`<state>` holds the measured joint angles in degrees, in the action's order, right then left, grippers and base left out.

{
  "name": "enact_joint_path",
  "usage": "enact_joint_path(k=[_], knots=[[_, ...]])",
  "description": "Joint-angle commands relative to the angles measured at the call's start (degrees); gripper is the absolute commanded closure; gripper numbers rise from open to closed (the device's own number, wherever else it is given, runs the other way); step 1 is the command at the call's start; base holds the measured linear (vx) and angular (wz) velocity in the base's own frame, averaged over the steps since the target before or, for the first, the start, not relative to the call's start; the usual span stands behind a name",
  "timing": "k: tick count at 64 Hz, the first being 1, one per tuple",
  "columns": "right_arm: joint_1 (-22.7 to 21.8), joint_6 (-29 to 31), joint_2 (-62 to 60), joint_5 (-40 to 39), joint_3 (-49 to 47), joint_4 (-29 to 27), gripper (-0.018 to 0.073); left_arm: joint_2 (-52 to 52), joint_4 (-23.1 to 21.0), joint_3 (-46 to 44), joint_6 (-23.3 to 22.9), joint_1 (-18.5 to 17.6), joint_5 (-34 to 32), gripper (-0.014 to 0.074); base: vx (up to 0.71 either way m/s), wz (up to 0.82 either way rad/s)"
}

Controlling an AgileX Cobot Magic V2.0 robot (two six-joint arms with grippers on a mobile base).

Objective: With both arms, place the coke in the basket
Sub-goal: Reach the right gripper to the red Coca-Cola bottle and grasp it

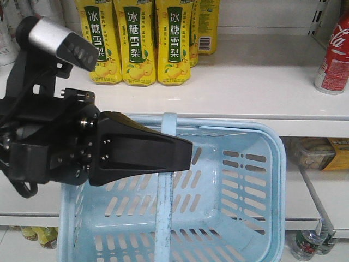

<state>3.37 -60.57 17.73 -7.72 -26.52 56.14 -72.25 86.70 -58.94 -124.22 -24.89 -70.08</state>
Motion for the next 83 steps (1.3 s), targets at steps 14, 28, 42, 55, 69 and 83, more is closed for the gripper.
enact_joint_path(k=[14, 28, 42, 55, 69, 83], knots=[[-0.4, 4.1, 14.2, 4.0, -12.0, 0.7, -0.0062, 1.9, -5.8, -1.5, 0.3, -0.2, -5.7, 0.0603, 0.0, 0.0], [-0.4, 5.3, 26.2, 7.7, -21.3, 0.7, -0.0054, 1.9, -5.8, -1.5, 0.3, -0.2, -5.7, 0.0603, 0.0, 0.0], [-0.4, 5.3, 36.0, 9.6, -28.2, 2.3, -0.0043, 1.9, -5.8, -1.5, 0.3, -0.2, -5.7, 0.0603, 0.0, 0.0], [-0.5, 5.2, 43.7, 14.0, -34.4, 4.5, -0.0034, 1.9, -5.8, -1.5, 0.3, -0.2, -5.7, 0.0603, 0.0, 0.0], [-0.5, 4.6, 50.2, 16.6, -41.7, 5.2, -0.0034, 1.9, -5.8, -1.5, 0.3, -0.2, -5.7, 0.0603, 0.0, 0.0], [-0.5, 4.2, 55.3, 17.0, -47.1, 5.1, -0.0001, 1.9, -5.8, -1.5, 0.3, -0.2, -5.7, 0.0603, 0.0, 0.0]])
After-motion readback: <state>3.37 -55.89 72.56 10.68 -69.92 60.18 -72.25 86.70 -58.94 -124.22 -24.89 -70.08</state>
